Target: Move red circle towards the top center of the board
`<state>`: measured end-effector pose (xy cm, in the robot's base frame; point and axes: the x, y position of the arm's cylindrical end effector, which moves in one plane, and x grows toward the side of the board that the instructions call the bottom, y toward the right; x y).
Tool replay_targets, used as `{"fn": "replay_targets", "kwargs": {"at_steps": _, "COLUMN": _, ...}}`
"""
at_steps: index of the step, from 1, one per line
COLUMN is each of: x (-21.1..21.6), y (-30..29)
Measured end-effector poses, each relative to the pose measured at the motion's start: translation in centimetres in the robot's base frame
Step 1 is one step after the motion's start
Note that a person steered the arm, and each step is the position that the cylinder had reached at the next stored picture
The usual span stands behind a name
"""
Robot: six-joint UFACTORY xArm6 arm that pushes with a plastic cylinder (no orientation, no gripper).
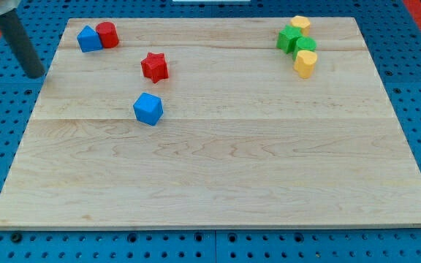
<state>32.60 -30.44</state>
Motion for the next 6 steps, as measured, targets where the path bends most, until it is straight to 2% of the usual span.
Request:
{"fn": "replay_targets", "kwargs": {"at_steps": 1, "x": -6.4, "y": 0.0}}
{"fn": "replay_targets", "kwargs": {"at_steps": 2, "x": -9.1, "y": 2.9}}
{"fn": "replay_targets", "kwargs": {"at_steps": 5, "x": -9.3, "y": 19.9}}
{"fn": "replay_targets", "kwargs": {"at_steps": 6, "x": -9.3, "y": 16.2}}
